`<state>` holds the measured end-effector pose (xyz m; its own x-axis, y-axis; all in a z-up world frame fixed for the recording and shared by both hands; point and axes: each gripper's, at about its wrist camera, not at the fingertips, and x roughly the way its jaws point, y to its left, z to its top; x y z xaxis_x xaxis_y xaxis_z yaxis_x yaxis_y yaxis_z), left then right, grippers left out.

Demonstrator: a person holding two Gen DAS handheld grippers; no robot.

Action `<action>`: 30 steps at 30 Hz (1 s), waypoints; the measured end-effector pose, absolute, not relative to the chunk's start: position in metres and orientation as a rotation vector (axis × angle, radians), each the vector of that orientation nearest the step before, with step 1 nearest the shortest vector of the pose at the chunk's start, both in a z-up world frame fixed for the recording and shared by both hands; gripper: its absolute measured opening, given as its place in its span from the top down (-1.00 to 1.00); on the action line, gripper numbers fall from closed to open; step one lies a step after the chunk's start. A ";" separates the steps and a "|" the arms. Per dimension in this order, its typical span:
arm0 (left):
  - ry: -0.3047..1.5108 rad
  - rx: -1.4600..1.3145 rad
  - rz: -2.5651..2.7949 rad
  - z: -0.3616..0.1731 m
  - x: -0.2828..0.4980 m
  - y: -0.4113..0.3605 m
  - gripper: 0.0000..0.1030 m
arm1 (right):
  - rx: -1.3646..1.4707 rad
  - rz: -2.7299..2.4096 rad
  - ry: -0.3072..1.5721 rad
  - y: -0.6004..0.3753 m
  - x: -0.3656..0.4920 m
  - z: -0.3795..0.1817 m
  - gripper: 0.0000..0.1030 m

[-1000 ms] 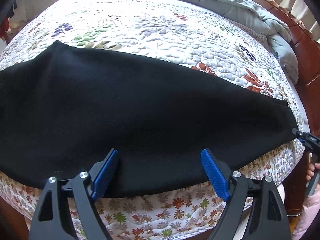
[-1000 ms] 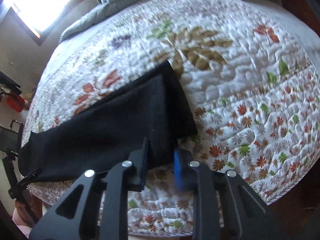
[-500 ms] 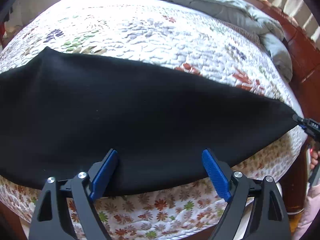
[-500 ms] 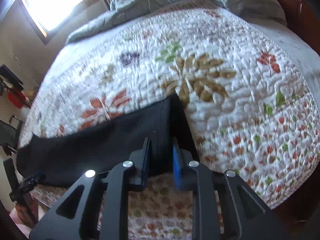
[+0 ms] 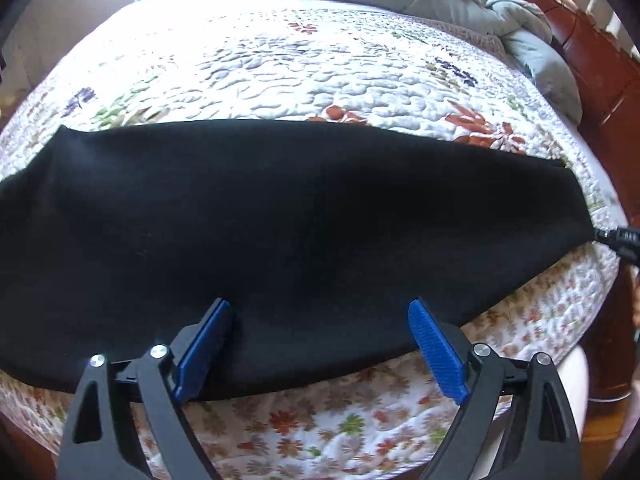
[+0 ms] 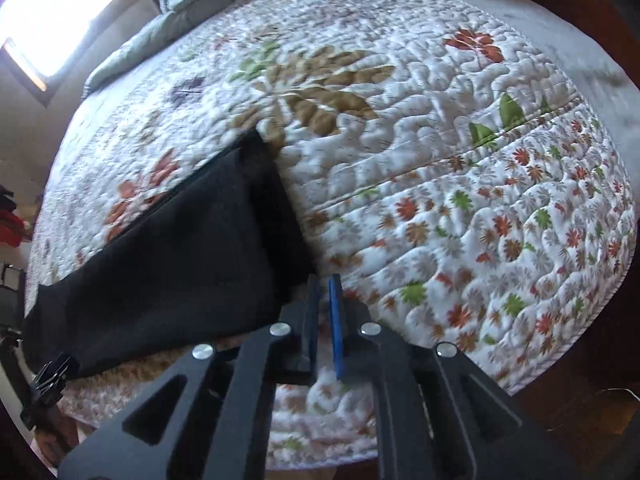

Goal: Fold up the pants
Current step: 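Grasp the folded trouser edge with the right gripper and pull it taut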

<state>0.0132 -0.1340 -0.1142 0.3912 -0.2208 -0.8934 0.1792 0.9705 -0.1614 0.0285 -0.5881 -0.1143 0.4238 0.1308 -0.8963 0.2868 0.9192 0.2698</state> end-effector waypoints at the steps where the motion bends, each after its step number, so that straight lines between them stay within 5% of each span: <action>1: 1.144 -0.047 -0.260 -0.113 0.014 -0.135 -0.76 | 0.406 -0.086 1.123 -0.584 0.027 -0.109 0.81; 6: 1.152 -0.059 -0.272 -0.111 0.016 -0.139 -0.76 | 0.335 -0.013 1.066 -0.577 0.046 -0.087 0.34; 30: 1.151 -0.187 -0.152 -0.109 0.055 -0.130 -0.76 | 0.229 0.098 1.169 -0.565 0.097 -0.099 0.06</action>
<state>0.0551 -0.1300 -0.1093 0.4000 -0.2151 -0.8909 0.0233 0.9742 -0.2247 0.0967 -0.5646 -0.0989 0.3902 0.1945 -0.8999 0.0426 0.9726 0.2286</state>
